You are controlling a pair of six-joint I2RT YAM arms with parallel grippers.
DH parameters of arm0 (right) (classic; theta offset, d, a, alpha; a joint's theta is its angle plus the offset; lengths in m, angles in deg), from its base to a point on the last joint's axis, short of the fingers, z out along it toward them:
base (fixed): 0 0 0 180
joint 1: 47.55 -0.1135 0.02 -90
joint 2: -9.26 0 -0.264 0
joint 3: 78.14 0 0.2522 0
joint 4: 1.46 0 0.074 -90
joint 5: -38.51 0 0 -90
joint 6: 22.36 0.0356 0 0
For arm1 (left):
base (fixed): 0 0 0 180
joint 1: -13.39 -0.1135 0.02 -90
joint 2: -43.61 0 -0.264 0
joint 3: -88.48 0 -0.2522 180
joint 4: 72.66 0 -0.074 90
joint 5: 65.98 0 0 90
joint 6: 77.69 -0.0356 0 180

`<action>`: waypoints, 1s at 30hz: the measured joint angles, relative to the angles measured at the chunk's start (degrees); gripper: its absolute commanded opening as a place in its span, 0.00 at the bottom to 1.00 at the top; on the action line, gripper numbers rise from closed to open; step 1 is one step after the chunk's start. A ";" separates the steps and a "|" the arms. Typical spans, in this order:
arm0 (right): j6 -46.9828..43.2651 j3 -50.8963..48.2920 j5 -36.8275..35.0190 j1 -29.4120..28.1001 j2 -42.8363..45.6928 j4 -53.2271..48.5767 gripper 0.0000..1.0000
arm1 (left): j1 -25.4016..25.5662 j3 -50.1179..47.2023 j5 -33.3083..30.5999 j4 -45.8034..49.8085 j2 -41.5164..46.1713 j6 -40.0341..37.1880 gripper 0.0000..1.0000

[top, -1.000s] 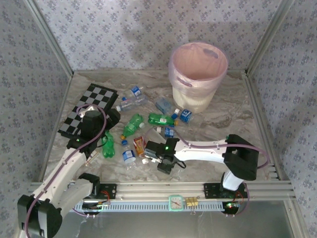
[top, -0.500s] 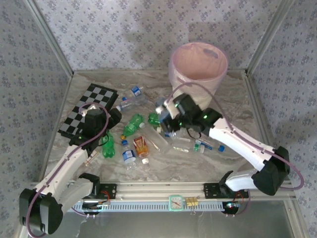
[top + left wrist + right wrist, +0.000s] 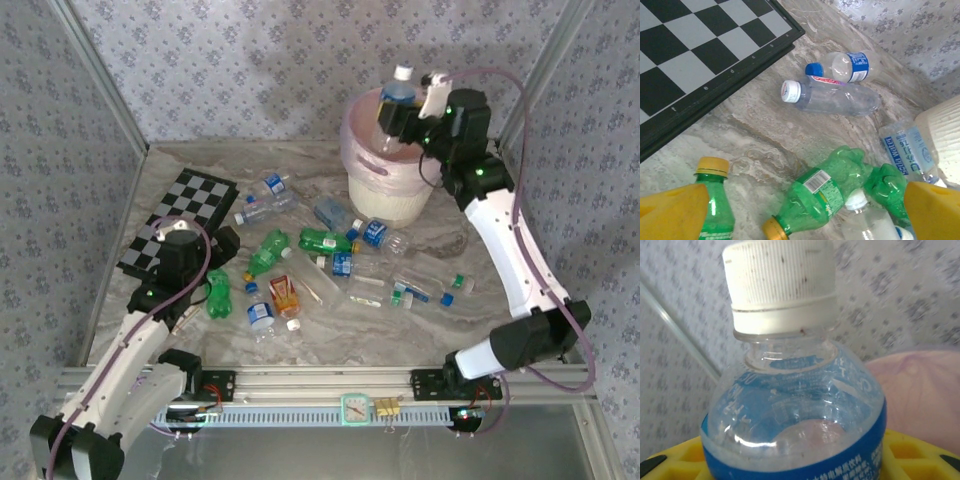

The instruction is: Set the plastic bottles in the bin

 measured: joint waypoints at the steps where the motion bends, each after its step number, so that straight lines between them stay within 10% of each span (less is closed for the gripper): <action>1: 1.07 1.36 0.39 1.29 -1.36 0.52 0.46 | 0.00 0.00 -0.13 0.57 0.17 -0.22 1.00; 30: 2.40 25.92 -15.72 -2.21 -32.15 -29.22 0.58 | 0.00 0.00 -0.59 7.26 -0.44 -3.52 1.00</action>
